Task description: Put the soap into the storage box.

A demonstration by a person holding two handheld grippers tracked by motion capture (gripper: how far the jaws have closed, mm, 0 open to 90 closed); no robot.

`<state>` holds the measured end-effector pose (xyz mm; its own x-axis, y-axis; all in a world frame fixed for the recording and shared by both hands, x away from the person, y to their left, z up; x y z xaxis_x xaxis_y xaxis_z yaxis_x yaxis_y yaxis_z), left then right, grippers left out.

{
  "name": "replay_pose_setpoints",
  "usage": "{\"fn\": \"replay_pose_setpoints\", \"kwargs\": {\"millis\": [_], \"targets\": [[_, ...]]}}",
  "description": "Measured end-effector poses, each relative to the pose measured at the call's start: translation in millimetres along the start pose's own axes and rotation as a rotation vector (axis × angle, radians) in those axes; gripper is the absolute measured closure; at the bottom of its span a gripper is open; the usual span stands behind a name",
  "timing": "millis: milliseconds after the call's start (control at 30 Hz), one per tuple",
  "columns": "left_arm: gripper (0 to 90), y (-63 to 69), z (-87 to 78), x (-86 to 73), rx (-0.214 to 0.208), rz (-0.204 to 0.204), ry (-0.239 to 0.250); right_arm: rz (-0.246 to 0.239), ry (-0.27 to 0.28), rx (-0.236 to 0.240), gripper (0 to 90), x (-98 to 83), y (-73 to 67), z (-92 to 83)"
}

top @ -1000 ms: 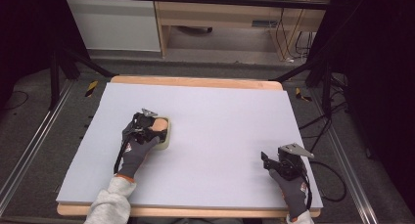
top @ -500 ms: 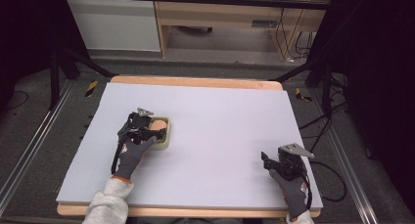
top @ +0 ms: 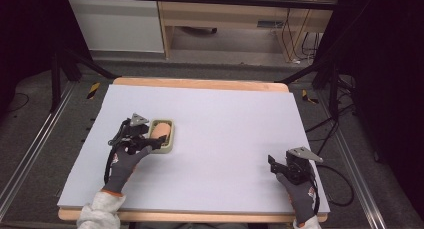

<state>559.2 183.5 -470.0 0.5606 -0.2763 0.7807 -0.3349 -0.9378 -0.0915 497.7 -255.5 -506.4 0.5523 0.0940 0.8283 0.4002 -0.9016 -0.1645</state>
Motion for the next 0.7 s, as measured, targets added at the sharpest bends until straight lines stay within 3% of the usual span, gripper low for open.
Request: {"fn": "replay_pose_setpoints", "kwargs": {"millis": [33, 300, 433, 700], "targets": [[22.1, -1.4, -3.3, -5.1, -0.002, -0.015, 0.0, 0.001, 0.0, -0.006, 27.0, -0.7, 1.4, -1.2], [20.1, -11.2, -14.6, -27.6, 0.018, -0.005, -0.009, 0.007, -0.02, -0.013, 23.7, -4.3, 4.1, -0.7], [19.2, -20.8, -22.9, -44.4, 0.021, -0.014, -0.014, 0.014, -0.039, -0.011, 20.6, -7.5, 5.6, 0.0], [18.7, -41.6, -35.0, -63.6, 0.032, -0.051, -0.024, 0.035, -0.05, -0.016, 18.5, -11.3, 12.6, -2.0]]}}
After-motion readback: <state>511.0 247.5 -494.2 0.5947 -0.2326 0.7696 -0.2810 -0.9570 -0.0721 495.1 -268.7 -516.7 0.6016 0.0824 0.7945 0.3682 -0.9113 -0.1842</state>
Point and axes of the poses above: each handheld gripper's, and its own axes: z roughly forward along the jaws, x roughly out of its top, y roughly to its right, the point moved 7 cm from there along z, roughly forward along the jaws, and after that the axes turned 13 degrees about x, right-handed, at the moved point
